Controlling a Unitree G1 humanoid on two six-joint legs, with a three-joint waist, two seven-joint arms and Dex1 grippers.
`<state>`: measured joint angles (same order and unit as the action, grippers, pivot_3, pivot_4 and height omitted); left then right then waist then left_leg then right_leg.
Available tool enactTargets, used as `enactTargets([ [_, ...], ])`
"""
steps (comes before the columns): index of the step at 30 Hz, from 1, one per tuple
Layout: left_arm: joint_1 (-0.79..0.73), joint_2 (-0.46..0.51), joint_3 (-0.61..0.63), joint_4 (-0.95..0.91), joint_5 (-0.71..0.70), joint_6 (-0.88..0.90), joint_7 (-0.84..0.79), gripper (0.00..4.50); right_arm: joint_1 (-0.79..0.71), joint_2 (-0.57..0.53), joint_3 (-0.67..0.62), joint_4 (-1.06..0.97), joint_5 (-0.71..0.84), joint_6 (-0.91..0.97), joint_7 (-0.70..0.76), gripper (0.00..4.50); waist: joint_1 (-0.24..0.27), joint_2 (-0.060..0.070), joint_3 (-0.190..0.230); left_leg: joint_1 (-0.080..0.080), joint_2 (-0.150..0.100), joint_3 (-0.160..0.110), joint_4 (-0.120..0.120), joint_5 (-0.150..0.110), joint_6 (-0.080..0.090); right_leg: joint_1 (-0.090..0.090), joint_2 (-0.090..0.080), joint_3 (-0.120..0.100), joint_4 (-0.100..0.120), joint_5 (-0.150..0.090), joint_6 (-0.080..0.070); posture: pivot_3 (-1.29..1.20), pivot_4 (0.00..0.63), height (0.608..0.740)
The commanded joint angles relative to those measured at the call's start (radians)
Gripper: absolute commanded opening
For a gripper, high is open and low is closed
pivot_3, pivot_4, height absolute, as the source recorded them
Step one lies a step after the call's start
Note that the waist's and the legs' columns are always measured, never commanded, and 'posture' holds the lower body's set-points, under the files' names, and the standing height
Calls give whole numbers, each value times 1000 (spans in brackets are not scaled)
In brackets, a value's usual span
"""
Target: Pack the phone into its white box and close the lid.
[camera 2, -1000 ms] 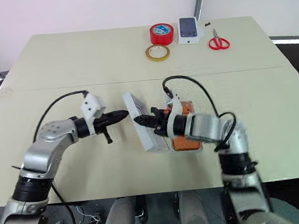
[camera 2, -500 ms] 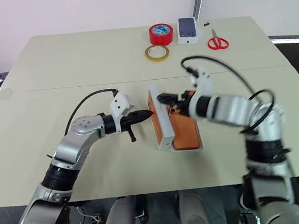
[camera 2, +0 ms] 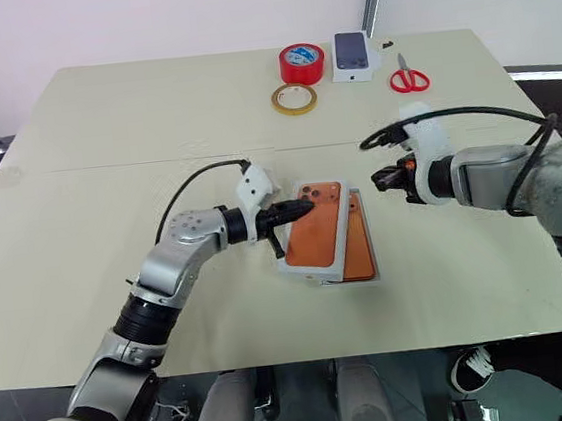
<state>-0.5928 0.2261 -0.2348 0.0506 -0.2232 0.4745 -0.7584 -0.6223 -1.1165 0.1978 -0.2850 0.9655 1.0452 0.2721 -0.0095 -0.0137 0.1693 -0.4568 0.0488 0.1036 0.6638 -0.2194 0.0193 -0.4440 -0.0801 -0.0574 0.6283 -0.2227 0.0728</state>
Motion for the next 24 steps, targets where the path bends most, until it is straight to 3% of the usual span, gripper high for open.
enactTargets([
  [1,-22,35,69,-49,-11,46,41,17,30,-30,69,-84,-210,-122,142,65,-1,0,0,0,0,0,0,0,0,0,0,0,0,0,0,0,150,740],
  [5,-8,117,71,-51,15,88,38,17,75,-41,136,-139,-380,-178,230,65,0,0,0,0,0,1,0,0,0,0,0,0,0,0,0,0,150,740],
  [10,14,182,-15,-56,37,107,-33,17,104,13,129,-163,-450,-157,287,65,4,0,0,0,-1,1,0,0,0,0,-2,0,0,0,0,0,150,740],
  [24,-27,88,-135,-92,33,165,-70,17,131,59,91,-205,-557,-130,391,65,22,0,0,0,-1,1,2,0,0,0,-2,0,0,0,-1,0,150,740],
])
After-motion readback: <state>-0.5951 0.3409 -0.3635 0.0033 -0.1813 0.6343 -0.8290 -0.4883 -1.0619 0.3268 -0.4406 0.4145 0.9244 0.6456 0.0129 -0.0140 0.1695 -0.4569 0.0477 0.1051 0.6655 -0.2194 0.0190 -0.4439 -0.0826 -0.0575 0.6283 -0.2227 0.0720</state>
